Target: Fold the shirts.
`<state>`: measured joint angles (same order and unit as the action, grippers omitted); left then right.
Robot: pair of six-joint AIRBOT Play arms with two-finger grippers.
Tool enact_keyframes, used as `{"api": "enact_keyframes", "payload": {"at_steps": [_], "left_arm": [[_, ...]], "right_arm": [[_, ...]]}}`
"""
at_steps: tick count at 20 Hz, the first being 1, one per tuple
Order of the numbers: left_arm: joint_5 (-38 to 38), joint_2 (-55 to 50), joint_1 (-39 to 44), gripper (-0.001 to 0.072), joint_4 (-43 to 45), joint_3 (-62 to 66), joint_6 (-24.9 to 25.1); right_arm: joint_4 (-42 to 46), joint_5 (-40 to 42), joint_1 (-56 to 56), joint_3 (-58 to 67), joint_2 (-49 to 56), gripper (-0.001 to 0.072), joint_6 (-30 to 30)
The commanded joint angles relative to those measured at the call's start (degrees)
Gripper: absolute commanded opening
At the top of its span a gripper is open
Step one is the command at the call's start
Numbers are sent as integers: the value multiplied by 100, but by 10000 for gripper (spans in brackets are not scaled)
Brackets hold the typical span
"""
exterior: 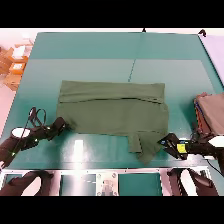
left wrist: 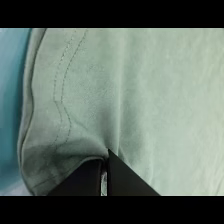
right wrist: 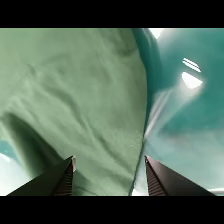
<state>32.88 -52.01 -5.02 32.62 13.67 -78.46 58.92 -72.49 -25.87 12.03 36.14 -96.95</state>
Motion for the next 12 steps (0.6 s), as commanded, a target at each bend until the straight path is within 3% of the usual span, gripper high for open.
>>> {"api": "enact_keyframes", "payload": {"at_steps": [1, 6, 7, 8, 9, 11, 12], "left_arm": [[68, -2, 4, 40, -2, 7, 11], [216, -2, 4, 39, -11, 7, 9], [221, -2, 2, 31, -28, 9, 7], [247, 0, 2, 31, -28, 22, 9], [417, 0, 2, 30, 46, 109, 11], [835, 0, 2, 29, 514, 472, -13], [1158, 0, 2, 29, 1034, 754, -254]], "right_arm": [[7, 693, 680, -280, 422, 498, -297], [-492, 1513, 1104, -339, 667, 497, -251], [-682, 1578, 1104, -337, 667, 442, -76], [-802, 1537, 1104, -302, 667, 181, 105], [-793, 1375, 1104, -210, 667, 35, 173], [-654, 957, 1099, 153, 636, 25, 157], [-575, 752, 1099, 413, 590, 25, 127]]}}
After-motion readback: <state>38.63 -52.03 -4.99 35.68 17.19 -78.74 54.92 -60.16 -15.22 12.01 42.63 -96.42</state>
